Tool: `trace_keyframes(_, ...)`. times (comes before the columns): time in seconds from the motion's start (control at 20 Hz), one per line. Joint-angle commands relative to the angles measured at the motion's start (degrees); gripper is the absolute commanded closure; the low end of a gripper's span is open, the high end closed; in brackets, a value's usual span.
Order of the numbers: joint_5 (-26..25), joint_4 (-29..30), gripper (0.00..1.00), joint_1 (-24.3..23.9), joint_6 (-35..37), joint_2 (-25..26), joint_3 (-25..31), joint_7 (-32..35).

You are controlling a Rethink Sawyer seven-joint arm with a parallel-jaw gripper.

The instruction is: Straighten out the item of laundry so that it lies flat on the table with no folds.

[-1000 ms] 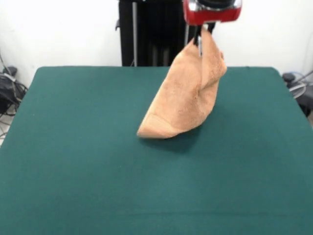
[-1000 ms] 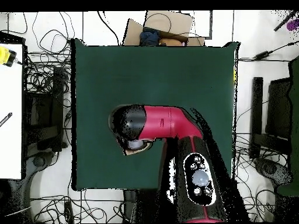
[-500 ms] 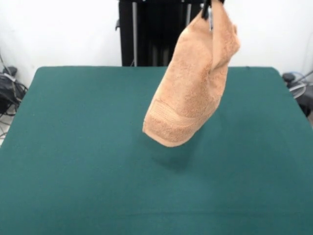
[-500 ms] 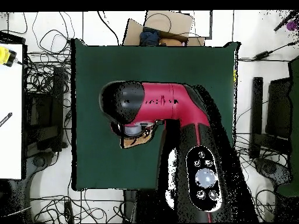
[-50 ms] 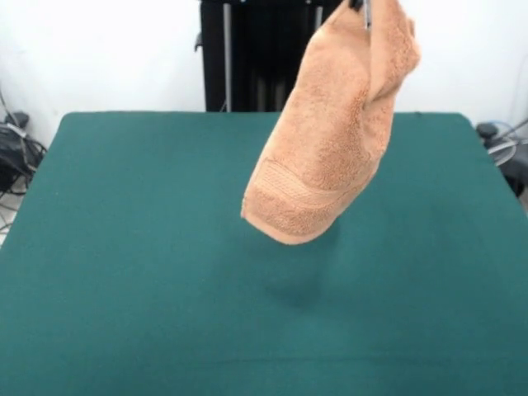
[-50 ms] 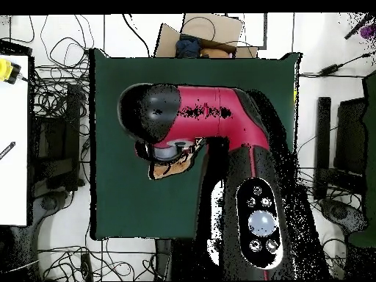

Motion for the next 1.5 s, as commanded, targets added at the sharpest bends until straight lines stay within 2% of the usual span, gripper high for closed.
trace_keyframes(0.05, 2.5, -1.1, 1.00, 2.2, 3.5, -0.5, 4.5, 3.6)
trace_keyframes(0.25, 2.9, 3.3, 1.00, 4.8, -8.6, 2.1, 4.0, 6.9)
trace_keyframes(0.45, 3.1, 3.6, 1.00, 7.8, -16.0, 4.5, 3.9, 9.7)
trace_keyframes(0.8, 2.6, -4.3, 1.00, 12.6, -16.9, 11.9, 2.6, 11.8)
trace_keyframes(1.0, 3.4, -6.6, 1.00, 13.8, -15.8, 13.1, 1.4, 12.1)
trace_keyframes(1.1, 3.7, -6.2, 1.00, 13.4, -16.6, 13.1, 1.4, 10.8)
trace_keyframes(1.2, 4.1, -3.2, 1.00, 11.9, -19.9, 12.7, 1.5, 8.7)
trace_keyframes(1.5, 4.8, 13.3, 1.00, 0.4, -36.6, 11.6, 6.9, -2.9)
